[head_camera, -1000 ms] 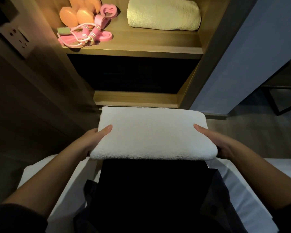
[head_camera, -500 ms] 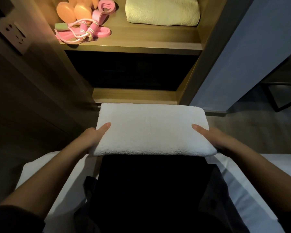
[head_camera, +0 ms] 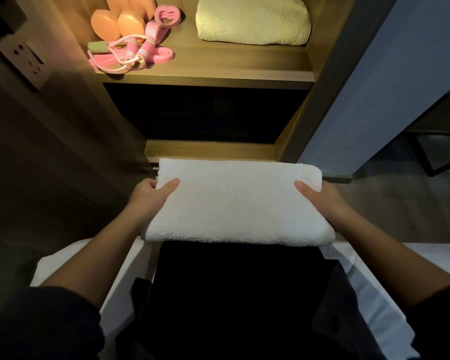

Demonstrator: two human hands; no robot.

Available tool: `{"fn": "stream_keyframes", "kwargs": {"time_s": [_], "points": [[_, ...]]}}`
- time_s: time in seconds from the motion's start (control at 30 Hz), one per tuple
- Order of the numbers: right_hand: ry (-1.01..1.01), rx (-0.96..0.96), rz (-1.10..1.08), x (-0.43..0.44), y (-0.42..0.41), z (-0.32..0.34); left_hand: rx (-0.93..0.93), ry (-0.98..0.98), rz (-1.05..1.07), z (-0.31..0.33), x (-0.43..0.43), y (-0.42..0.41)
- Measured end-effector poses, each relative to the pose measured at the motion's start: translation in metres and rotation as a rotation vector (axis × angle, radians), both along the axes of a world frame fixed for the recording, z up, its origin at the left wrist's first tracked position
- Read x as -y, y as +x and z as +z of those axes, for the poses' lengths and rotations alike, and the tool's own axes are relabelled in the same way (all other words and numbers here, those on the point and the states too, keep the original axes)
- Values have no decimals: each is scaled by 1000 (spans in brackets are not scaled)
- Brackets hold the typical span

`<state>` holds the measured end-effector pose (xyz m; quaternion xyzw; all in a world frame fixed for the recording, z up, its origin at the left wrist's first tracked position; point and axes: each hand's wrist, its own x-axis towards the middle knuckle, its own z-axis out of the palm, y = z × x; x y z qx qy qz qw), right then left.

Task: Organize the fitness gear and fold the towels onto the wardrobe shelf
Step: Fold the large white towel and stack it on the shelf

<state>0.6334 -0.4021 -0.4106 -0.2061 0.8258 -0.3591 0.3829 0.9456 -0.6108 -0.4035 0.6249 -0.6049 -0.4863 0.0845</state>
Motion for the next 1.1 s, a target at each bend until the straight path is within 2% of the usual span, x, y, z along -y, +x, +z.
{"fn": "stream_keyframes", "kwargs": {"time_s": [0.07, 0.1, 0.2, 0.27, 0.37, 0.5, 0.53, 0.6, 0.67, 0.73, 0.77, 0.8, 0.87, 0.93, 1.0, 1.1], "points": [[-93, -29, 54, 0, 1, -1, -34, -41, -34, -1, -2, 3], [-86, -19, 70, 2, 0, 0, -61, 15, -15, -1, -1, 5], [55, 89, 82, 8, -7, 0, -237, 431, 49, 1, 6, 7], [68, 160, 39, 10, -11, 1, -298, 544, 50, 4, 12, 5], [47, 209, 31, 8, -19, 7, -208, 539, 58, 7, 18, 3], [106, 320, 73, 3, -15, 9, -75, 422, 117, 6, 17, 1], [152, 255, 113, 3, -14, 10, -85, 393, 120, 6, 16, 0], [225, -15, 207, 11, -15, 15, -148, 333, 150, 7, 15, -4], [170, -300, 312, 23, -8, 26, -180, 331, 149, 9, 16, -5], [108, -517, 494, 36, 16, 33, -133, 380, 106, 15, 13, -9], [107, -580, 595, 42, 31, 34, -59, 344, 79, 17, 10, -13], [124, -606, 683, 49, 46, 32, 49, 229, 31, 19, 7, -18], [171, -627, 807, 61, 70, 27, 273, -220, -185, 24, -5, -28], [182, -670, 861, 70, 83, 23, 294, -630, -479, 30, -25, -40], [179, -697, 897, 75, 88, 19, 290, -716, -751, 26, -43, -51], [224, -749, 963, 70, 89, 10, 370, -605, -913, 7, -54, -52]]}}
